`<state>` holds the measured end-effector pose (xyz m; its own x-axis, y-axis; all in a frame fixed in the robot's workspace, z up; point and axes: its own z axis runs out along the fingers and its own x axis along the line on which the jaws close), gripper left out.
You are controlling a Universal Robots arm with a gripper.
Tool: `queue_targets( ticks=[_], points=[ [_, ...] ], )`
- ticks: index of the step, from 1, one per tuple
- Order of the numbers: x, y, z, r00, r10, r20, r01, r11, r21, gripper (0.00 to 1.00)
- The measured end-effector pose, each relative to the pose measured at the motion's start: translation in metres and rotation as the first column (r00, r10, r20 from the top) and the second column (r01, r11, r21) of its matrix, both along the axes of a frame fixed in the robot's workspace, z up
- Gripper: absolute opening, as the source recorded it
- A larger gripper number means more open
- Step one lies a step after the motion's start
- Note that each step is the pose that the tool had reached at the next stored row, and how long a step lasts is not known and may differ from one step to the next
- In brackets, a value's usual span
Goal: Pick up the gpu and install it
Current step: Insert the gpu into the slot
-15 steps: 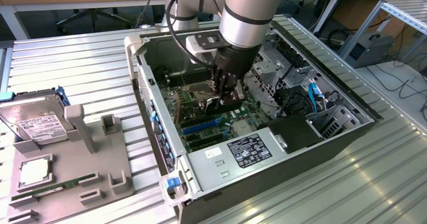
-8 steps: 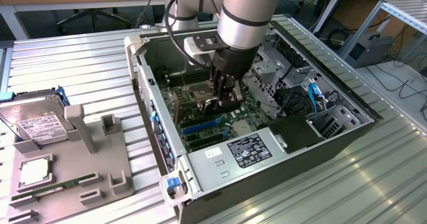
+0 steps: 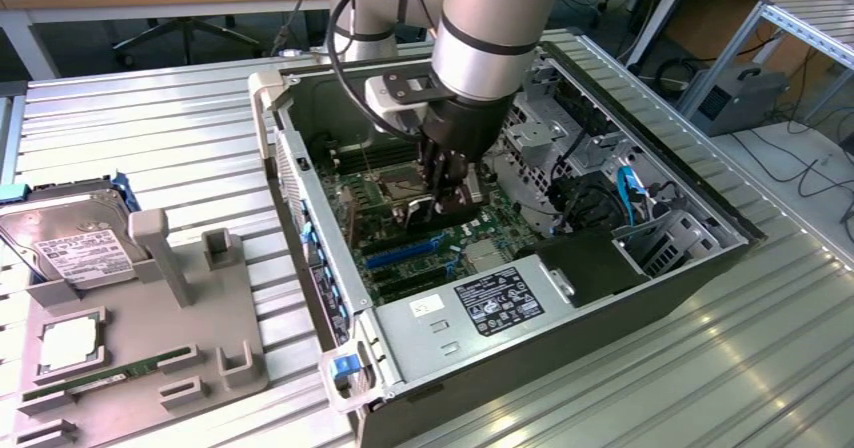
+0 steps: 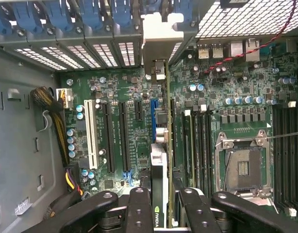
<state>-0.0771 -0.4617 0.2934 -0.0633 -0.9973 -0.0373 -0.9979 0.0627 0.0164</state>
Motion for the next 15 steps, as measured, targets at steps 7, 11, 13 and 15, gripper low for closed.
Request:
queue_targets(
  ticks=[7,11,13,15],
  points=[
    [-0.0021,-0.0001,-0.0005,1.0,0.0,-0.0001,0.0,1.0,-0.0001,0.27],
    [-0.0026,0.0,-0.0014,1.0,0.0,-0.0001,0.0,1.0,-0.0002,0.27],
    [-0.0026,0.0,-0.0014,1.0,0.0,-0.0001,0.0,1.0,-0.0002,0.27],
    [-0.0026,0.0,-0.0018,1.0,0.0,0.0,0.0,1.0,0.0001,0.27]
  ],
)
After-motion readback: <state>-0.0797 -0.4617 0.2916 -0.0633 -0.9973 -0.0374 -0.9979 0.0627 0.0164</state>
